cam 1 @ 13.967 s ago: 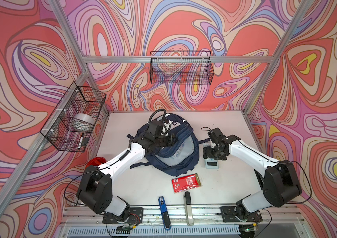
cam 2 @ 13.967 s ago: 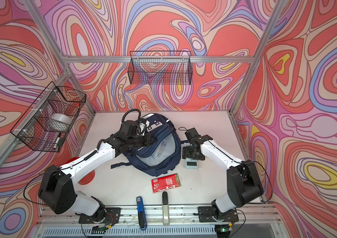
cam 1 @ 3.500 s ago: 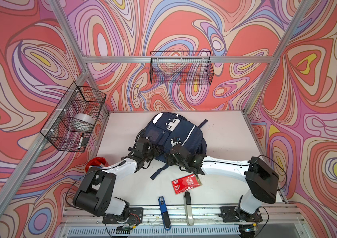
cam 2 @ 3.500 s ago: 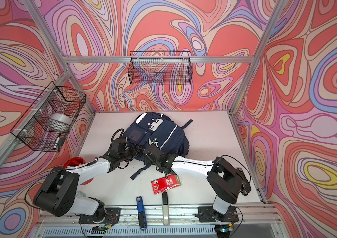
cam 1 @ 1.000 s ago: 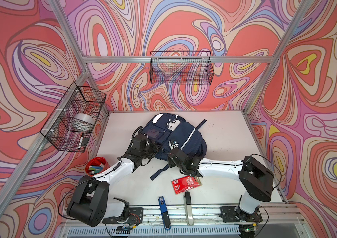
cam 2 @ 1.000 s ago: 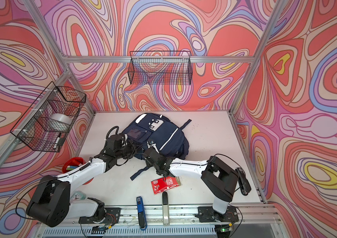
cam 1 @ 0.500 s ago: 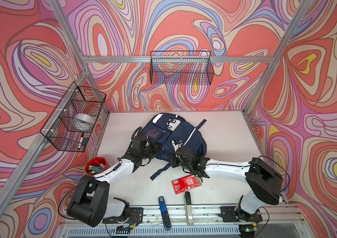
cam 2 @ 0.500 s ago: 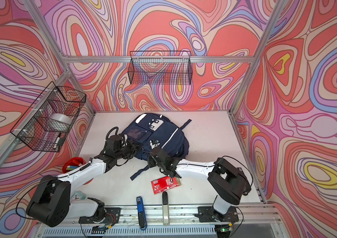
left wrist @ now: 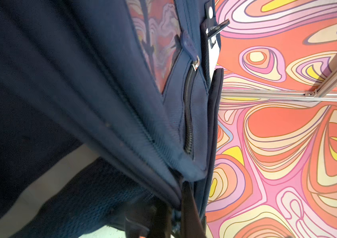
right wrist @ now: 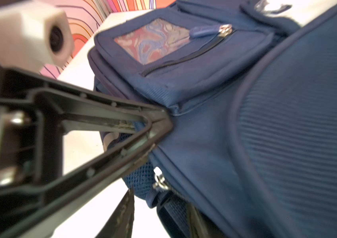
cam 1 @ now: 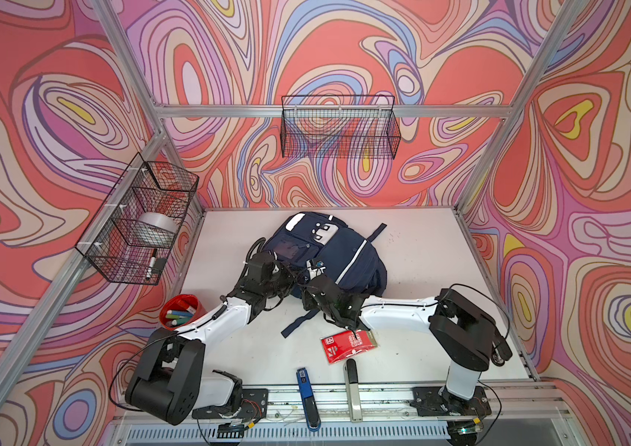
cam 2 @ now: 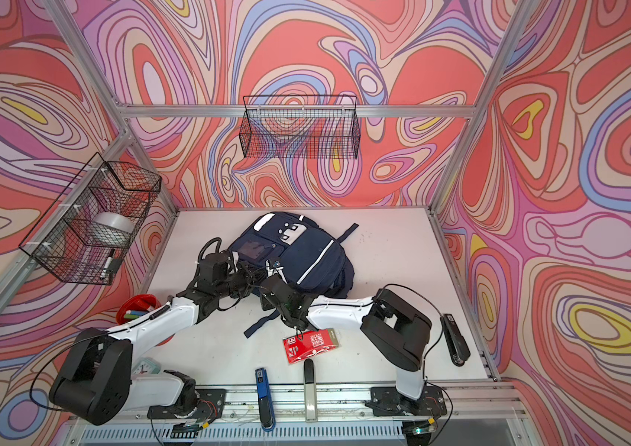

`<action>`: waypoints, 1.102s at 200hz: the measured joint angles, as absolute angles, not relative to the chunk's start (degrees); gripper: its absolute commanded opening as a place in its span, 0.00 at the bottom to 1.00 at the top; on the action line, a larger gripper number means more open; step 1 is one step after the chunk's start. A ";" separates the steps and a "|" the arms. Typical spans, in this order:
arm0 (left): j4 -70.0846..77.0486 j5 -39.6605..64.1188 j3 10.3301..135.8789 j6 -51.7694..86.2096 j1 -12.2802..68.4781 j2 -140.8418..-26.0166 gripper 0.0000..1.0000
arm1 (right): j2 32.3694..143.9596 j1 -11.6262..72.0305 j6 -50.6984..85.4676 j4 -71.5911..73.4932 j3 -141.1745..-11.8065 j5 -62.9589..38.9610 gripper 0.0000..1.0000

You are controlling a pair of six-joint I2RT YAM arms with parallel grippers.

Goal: Pack books, pencil case, and school supplies into a backpack
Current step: Zip the student bag at the center of the table.

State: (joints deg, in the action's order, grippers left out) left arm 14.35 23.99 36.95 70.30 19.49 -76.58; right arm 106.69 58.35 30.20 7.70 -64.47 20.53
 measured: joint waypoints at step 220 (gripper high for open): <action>13.04 25.56 35.46 69.06 17.72 -75.02 0.00 | 98.39 57.04 30.35 -2.66 -58.00 17.65 0.00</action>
State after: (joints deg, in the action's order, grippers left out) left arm 13.04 25.56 35.46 69.06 17.72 -75.02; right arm 98.39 57.04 30.35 -2.66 -58.00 17.65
